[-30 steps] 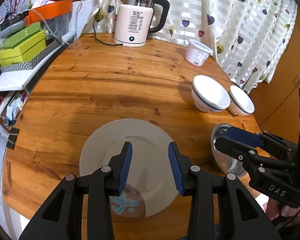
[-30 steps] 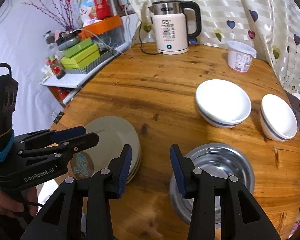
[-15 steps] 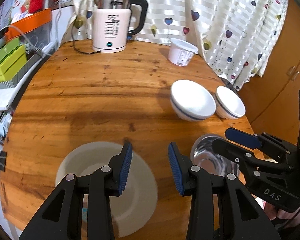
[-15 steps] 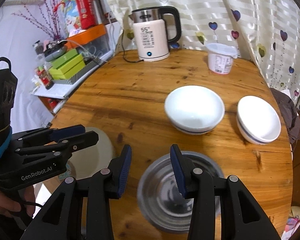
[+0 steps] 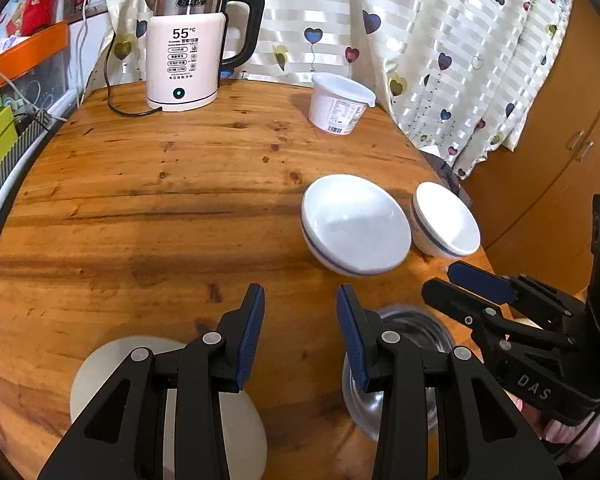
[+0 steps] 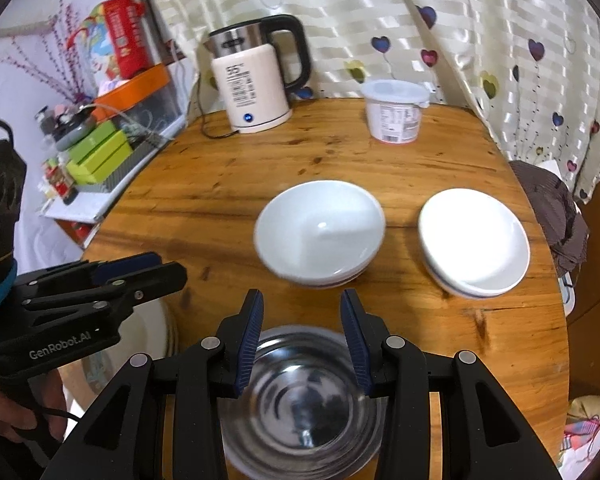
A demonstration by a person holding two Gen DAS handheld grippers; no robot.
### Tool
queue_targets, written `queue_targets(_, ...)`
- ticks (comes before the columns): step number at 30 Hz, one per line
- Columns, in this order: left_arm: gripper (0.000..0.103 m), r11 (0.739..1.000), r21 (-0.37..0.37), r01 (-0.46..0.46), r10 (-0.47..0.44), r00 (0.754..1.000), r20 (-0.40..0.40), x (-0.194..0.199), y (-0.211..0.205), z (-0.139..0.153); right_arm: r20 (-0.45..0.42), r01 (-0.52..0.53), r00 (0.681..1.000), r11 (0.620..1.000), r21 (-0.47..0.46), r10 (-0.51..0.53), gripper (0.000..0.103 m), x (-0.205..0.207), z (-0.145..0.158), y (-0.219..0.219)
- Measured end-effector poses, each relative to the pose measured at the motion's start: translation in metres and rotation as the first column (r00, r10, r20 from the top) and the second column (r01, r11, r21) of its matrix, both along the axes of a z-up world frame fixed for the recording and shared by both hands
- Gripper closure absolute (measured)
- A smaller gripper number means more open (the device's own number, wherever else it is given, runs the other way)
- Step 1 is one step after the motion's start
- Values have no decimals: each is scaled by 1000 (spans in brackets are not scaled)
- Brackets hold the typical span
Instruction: Organize plates and bowls
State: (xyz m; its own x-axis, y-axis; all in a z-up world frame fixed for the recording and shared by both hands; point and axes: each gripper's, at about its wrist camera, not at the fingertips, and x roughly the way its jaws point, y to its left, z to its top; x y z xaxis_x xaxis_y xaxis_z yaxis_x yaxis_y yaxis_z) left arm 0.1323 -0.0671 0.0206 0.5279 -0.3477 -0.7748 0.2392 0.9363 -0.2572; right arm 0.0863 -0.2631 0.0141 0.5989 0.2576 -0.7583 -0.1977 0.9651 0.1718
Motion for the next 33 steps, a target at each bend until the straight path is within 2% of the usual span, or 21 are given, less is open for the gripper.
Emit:
queue_targets(17,64,998,-57,-10,6,998,-65,48,-17,-19,-51,72,996,997,27,-71,64,42,-21,-26)
queue_targets(25,64,997,-83,-3,-5,995,-95,65,-24,-32,-73,84,994,996,32,-82,76,61,-31,-28)
queue_targets(33,64,996,-85,11,-20,994,-103,74,-28,-41,-95,82,992,996,40,-78,80,72,-39,-25)
